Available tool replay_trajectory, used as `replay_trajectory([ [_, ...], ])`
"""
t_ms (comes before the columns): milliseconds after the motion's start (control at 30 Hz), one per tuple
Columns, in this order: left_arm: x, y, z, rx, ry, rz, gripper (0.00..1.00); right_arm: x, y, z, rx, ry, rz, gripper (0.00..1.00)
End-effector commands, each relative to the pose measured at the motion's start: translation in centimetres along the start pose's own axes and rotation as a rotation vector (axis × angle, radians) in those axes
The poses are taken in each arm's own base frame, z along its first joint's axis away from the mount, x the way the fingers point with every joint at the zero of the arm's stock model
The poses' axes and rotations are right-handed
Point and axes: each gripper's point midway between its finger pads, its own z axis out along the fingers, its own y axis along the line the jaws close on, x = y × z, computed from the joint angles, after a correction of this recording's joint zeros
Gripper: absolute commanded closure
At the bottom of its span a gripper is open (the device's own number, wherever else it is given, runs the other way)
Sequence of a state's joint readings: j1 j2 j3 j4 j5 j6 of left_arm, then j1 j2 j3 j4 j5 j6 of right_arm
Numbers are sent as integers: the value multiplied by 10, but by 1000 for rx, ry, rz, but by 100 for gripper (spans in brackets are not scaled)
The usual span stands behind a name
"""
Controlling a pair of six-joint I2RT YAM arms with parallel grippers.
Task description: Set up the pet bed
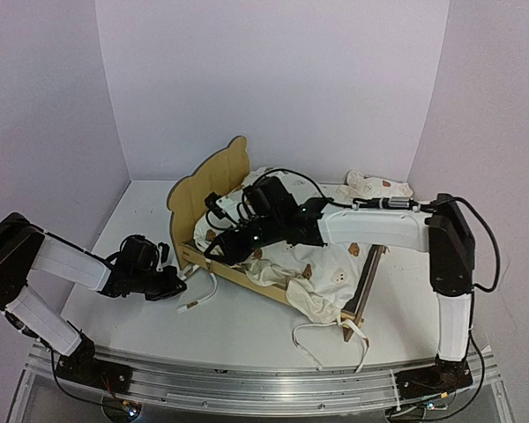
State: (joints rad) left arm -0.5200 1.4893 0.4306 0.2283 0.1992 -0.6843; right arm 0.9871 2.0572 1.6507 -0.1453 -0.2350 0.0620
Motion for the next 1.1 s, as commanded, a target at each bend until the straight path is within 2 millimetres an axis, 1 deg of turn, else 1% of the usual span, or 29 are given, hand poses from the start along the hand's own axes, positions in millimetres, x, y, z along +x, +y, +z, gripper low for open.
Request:
replay_trajectory([
  [0,20,25,-15,-148,136,-9,100,-24,29,-54,-38,-31,35,40],
  [100,10,22,-26,-164,148,2,100,-17,14,-71,70,3,73,40],
  [133,8,19,-30,-161,155,11,100,-12,5,-77,127,26,100,40],
  [167,5,15,-34,-156,159,20,100,-1,-7,-83,199,72,133,39],
  [233,1,8,-42,-140,159,41,100,25,-29,-101,360,182,194,31],
  [267,0,5,-46,-135,153,45,100,36,-40,-115,444,232,223,30],
  [333,0,8,-54,-144,133,45,100,54,-57,-154,611,298,313,30],
  [433,3,14,-59,-164,121,42,100,86,-89,-224,832,345,578,32],
  [467,3,15,-59,-168,118,49,100,95,-100,-241,881,344,637,32],
  [500,4,17,-59,-168,118,59,100,104,-108,-253,912,344,675,33],
  [633,16,25,-59,-157,144,95,100,140,-142,-289,1005,376,794,37],
  [667,18,25,-61,-146,151,90,100,145,-149,-297,1025,377,808,39],
  [767,23,21,-65,-125,176,77,100,158,-163,-315,1040,359,878,45],
  [800,24,20,-66,-119,182,73,100,159,-166,-316,1025,345,895,46],
  [867,27,17,-66,-96,186,80,100,164,-170,-307,959,321,942,45],
  [967,23,10,-65,-58,177,117,100,184,-175,-287,883,338,996,46],
  [1000,22,7,-65,-46,175,126,100,190,-177,-285,888,350,990,48],
  [1067,23,1,-67,-16,180,142,100,195,-185,-287,930,354,954,58],
])
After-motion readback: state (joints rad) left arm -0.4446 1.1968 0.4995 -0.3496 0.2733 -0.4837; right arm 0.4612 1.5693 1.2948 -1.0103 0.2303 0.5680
